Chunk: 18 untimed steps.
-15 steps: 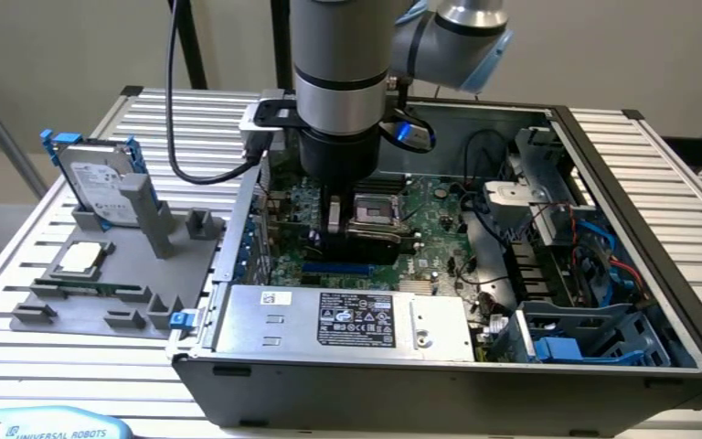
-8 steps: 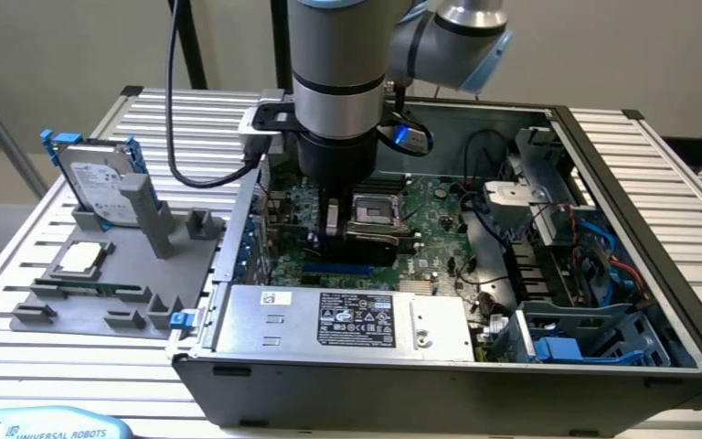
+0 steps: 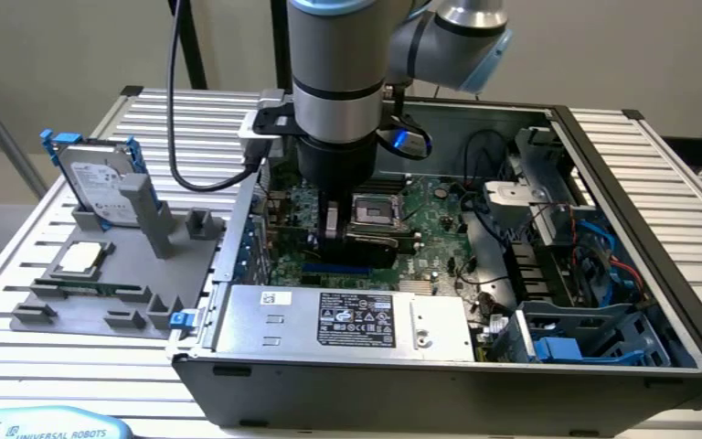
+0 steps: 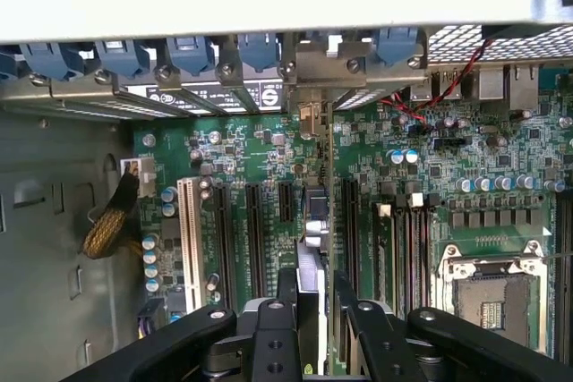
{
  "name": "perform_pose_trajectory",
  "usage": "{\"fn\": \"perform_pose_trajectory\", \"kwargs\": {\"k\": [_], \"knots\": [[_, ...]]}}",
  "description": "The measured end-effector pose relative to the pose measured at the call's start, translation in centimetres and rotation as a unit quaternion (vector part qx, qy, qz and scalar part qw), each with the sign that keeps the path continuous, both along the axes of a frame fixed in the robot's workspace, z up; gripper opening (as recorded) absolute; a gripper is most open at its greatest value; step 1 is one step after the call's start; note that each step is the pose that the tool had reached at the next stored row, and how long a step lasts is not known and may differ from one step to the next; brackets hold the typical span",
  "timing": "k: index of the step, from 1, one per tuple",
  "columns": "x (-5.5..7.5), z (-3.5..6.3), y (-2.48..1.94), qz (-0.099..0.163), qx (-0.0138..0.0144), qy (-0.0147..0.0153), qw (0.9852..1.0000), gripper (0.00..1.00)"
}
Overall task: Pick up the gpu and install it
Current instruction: 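Insert the gpu into the slot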
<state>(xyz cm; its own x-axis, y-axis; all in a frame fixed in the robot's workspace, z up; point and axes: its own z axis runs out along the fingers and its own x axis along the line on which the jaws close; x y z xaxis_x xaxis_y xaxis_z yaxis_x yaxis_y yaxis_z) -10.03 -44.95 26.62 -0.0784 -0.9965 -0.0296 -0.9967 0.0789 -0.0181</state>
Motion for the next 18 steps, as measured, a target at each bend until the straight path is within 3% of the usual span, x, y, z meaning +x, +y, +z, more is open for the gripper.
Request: {"fn": "perform_pose_trajectory", "kwargs": {"k": [13,18], "knots": [[-0.05,-0.35,0.31,0.010,-0.0001,0.0000,0.9999,0.27],[-0.16,-0.58,0.31,0.011,-0.0015,0.0000,0.9999,0.27]]}}
